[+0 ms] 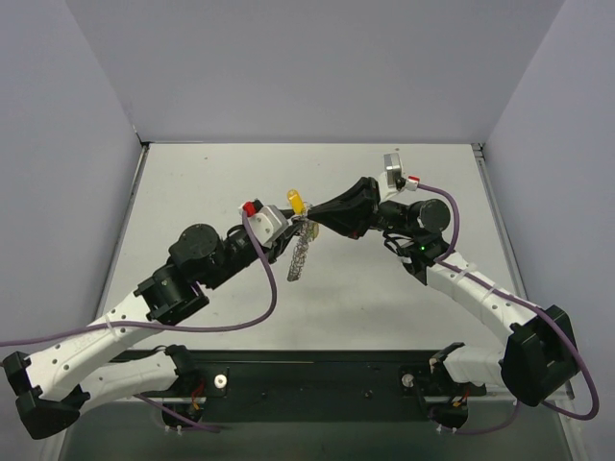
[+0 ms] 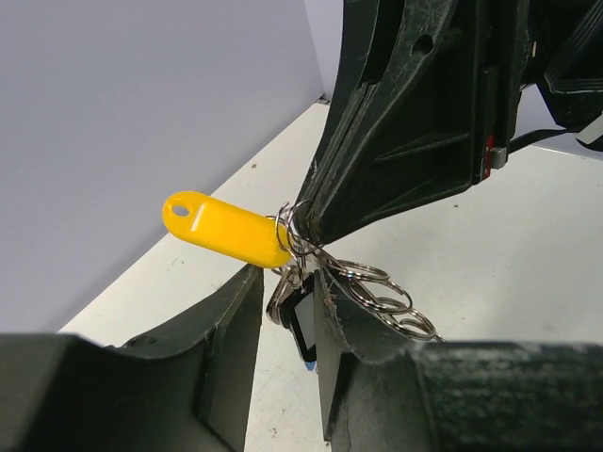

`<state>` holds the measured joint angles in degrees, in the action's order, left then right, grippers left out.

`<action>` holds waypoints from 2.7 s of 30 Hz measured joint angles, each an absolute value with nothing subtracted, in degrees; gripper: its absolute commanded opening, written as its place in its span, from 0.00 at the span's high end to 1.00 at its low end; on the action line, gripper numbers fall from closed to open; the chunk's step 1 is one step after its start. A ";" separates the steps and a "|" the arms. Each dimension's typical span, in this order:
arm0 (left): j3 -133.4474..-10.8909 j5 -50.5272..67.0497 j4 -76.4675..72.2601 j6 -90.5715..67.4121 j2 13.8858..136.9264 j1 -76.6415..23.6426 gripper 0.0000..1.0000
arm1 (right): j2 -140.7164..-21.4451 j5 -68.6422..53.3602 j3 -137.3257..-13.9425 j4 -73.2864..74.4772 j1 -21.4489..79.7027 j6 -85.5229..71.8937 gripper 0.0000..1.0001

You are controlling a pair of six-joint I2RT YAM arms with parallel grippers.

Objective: Put the keys on the keyring

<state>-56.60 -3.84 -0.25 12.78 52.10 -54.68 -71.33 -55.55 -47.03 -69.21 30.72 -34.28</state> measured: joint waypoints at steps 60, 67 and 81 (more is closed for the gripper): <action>-63.22 -10.61 6.04 18.98 60.03 -58.59 1.00 | -70.81 -53.98 -46.89 -68.71 30.28 -34.79 1.00; -63.61 -13.67 7.29 21.19 60.97 -59.96 1.00 | -70.70 -54.54 -46.57 -68.03 30.30 -34.70 1.00; -62.50 -13.89 8.45 24.67 59.88 -60.93 1.00 | -70.70 -56.53 -46.39 -67.24 30.52 -34.81 1.00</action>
